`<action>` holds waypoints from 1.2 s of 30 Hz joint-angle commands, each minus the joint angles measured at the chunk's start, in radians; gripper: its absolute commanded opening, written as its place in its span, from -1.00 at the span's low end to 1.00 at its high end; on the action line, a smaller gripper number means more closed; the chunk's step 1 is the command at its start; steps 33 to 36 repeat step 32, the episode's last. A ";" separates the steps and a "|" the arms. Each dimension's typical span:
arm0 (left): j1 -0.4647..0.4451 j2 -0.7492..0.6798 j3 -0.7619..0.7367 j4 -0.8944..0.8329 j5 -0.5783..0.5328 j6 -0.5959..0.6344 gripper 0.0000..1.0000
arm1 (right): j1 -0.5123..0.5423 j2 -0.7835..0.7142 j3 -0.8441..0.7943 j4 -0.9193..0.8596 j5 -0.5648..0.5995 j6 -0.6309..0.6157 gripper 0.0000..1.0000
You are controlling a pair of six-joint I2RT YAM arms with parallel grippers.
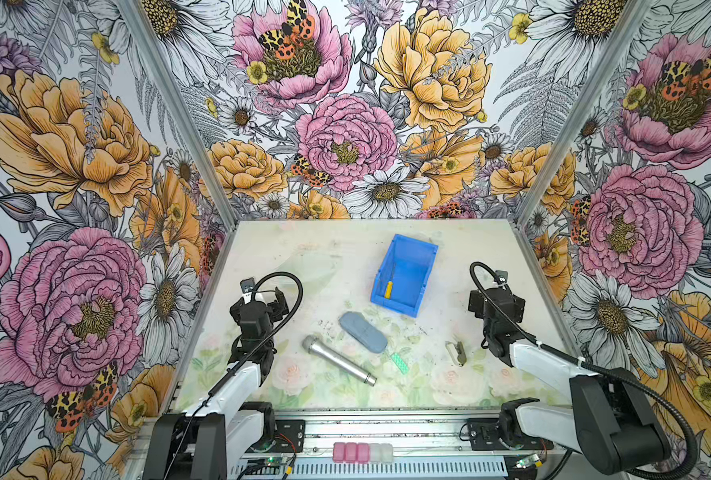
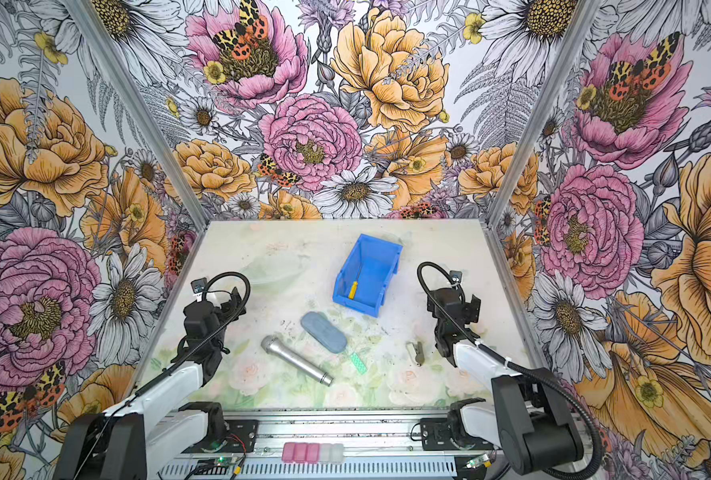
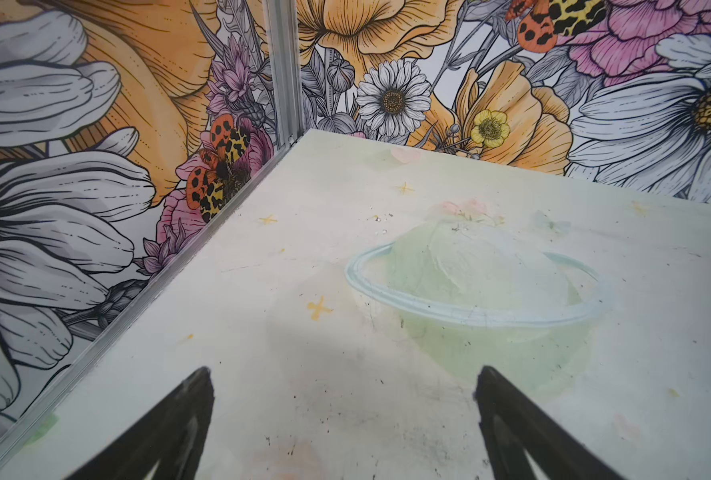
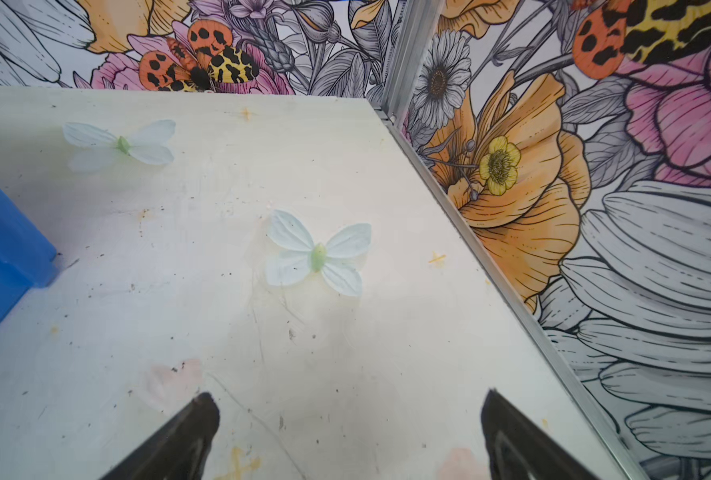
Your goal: Put the screwdriver in the bin
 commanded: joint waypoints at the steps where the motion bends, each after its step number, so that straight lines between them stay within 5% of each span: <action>1: 0.009 0.121 -0.009 0.302 0.054 0.032 0.97 | -0.038 0.070 -0.002 0.293 -0.098 -0.066 0.99; 6: 0.022 0.290 0.046 0.414 0.179 0.080 0.97 | -0.116 0.209 0.012 0.436 -0.227 -0.057 0.99; 11: 0.025 0.457 0.075 0.538 0.179 0.083 0.97 | -0.117 0.271 -0.016 0.539 -0.244 -0.067 0.99; 17: 0.021 0.441 0.110 0.437 0.079 0.055 0.97 | -0.144 0.263 -0.004 0.502 -0.281 -0.044 0.99; 36: 0.018 0.447 0.120 0.430 0.145 0.076 0.97 | -0.143 0.263 -0.004 0.503 -0.280 -0.044 0.99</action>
